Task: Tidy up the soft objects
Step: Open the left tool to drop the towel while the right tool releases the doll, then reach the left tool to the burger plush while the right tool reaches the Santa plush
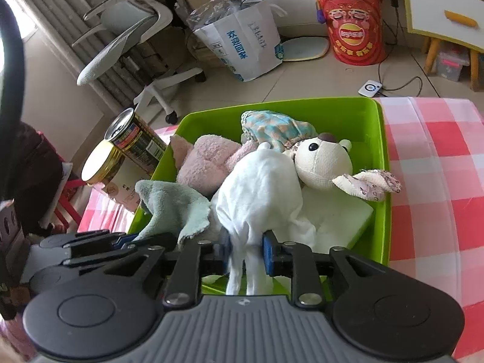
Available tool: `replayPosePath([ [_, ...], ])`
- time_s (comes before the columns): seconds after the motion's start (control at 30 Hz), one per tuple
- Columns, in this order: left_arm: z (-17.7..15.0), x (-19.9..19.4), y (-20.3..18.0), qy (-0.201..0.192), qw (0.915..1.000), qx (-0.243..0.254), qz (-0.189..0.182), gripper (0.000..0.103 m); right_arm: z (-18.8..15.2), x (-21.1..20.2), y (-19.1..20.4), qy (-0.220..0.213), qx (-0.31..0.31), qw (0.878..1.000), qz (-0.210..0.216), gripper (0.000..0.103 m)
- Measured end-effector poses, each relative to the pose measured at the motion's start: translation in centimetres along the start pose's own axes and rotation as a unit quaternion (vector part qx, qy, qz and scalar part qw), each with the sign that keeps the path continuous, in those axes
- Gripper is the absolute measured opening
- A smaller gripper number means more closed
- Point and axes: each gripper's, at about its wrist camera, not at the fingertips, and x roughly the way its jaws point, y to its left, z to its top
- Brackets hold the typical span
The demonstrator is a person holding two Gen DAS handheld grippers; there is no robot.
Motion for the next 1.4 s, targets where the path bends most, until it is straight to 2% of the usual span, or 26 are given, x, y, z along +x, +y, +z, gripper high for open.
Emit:
replayPosePath([
  [0.07,-0.2,-0.3,0.0,-0.005,1.0000,0.004,0.001,0.017,0.0,-0.3,-0.3,-0.004,0.011,1.000,0.002,0.001],
  [0.13,-0.2,-0.6,0.0,-0.009,1.0000,0.004,-0.001,0.023,0.1,-0.8,-0.4,-0.009,0.015,1.000,-0.001,0.008],
  [0.2,-0.2,-1.0,-0.1,-0.013,0.9999,0.003,-0.002,0.037,0.1,-1.4,-0.4,-0.018,0.023,1.000,-0.002,0.017],
  [0.23,-0.2,-1.2,-0.1,-0.015,0.9999,0.003,-0.002,0.040,0.3,-1.7,-0.4,-0.023,0.026,0.999,-0.002,0.022],
  [0.33,-0.3,-2.2,-0.2,-0.024,0.9997,0.000,-0.003,0.053,0.3,-3.4,-0.5,-0.044,0.038,0.998,-0.003,0.025],
  [0.4,-0.4,-3.3,-0.1,-0.035,0.9994,-0.002,-0.004,0.066,0.2,-4.4,-0.3,-0.053,0.043,0.998,-0.006,0.026],
  [0.57,-0.9,-6.4,0.0,-0.053,0.9986,0.001,0.002,0.081,-1.0,-7.8,0.8,-0.086,0.038,0.995,-0.008,0.041],
  [0.73,-1.7,-9.2,0.5,-0.061,0.9979,-0.010,0.017,0.084,-2.8,-10.1,2.5,-0.106,0.035,0.994,-0.006,0.054],
  [0.97,-3.9,-12.2,1.7,-0.064,0.9965,-0.035,0.041,0.085,-6.0,-12.3,5.6,-0.127,0.019,0.992,-0.009,0.059],
  [1.03,-4.7,-12.9,2.0,-0.068,0.9955,-0.045,0.050,0.089,-7.1,-12.5,6.3,-0.133,0.017,0.991,-0.006,0.061],
  [1.07,-5.1,-13.1,2.1,-0.069,0.9950,-0.049,0.053,0.096,-7.7,-12.5,6.7,-0.135,0.016,0.991,-0.002,0.063],
  [1.1,-5.6,-13.4,2.3,-0.074,0.9941,-0.054,0.058,0.098,-8.1,-12.3,7.0,-0.136,0.016,0.991,-0.001,0.064],
  [1.33,-8.4,-13.0,3.5,-0.081,0.9905,-0.084,0.072,0.098,-12.0,-9.7,8.1,-0.136,0.027,0.990,-0.007,0.065],
  [1.4,-8.9,-12.3,3.8,-0.071,0.9907,-0.086,0.079,0.098,-13.3,-8.7,7.9,-0.139,0.042,0.989,-0.001,0.065],
])
